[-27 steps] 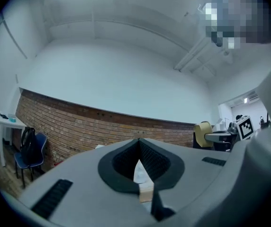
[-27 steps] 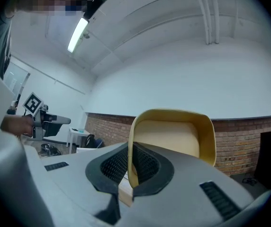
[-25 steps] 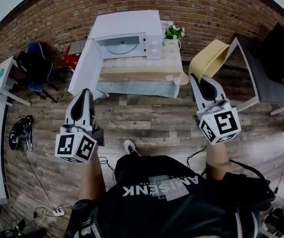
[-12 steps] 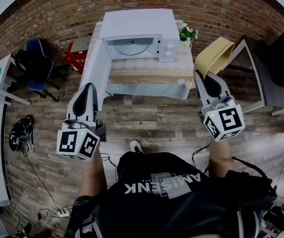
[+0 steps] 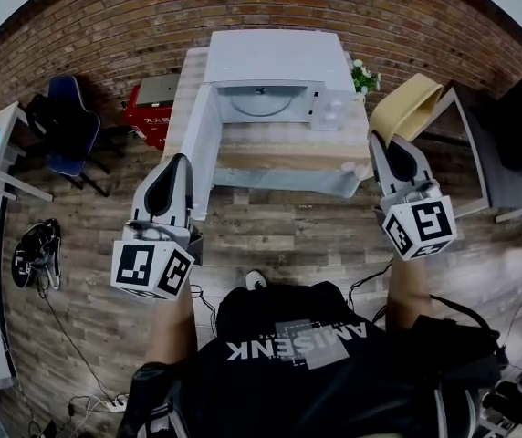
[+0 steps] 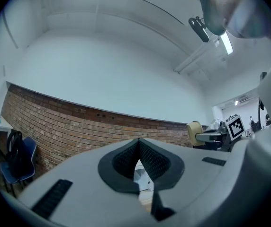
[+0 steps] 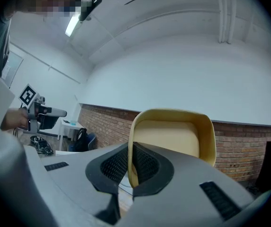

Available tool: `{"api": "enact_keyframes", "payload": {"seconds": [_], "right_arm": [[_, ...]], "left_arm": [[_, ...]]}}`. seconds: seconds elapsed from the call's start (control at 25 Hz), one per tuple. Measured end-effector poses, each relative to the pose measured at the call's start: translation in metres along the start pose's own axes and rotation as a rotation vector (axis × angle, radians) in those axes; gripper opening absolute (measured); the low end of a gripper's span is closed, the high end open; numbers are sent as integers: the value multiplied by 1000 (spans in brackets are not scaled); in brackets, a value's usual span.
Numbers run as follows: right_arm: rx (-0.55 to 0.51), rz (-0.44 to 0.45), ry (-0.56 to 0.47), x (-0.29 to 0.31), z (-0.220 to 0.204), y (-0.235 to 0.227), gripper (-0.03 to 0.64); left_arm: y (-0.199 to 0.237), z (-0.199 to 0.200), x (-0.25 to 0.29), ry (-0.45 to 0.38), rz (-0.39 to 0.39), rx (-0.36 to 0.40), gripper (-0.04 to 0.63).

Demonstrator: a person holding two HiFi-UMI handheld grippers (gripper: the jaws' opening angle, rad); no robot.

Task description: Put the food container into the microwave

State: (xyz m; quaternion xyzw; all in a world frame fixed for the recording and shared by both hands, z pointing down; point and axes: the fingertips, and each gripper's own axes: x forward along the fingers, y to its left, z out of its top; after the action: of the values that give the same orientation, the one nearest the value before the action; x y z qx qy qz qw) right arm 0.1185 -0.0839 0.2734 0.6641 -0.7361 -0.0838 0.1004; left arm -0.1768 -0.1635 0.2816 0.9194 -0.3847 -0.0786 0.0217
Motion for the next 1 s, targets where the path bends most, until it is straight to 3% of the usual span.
{"api": "enact_keyframes", "payload": {"seconds": [0.4, 1.0], "right_arm": [[-58, 86, -14, 46, 15, 32, 43], [-59, 323, -98, 161, 11, 13, 43]], "left_arm": [[25, -14, -1, 6, -2, -21, 12], [49, -15, 47, 10, 172, 33, 12]]}}
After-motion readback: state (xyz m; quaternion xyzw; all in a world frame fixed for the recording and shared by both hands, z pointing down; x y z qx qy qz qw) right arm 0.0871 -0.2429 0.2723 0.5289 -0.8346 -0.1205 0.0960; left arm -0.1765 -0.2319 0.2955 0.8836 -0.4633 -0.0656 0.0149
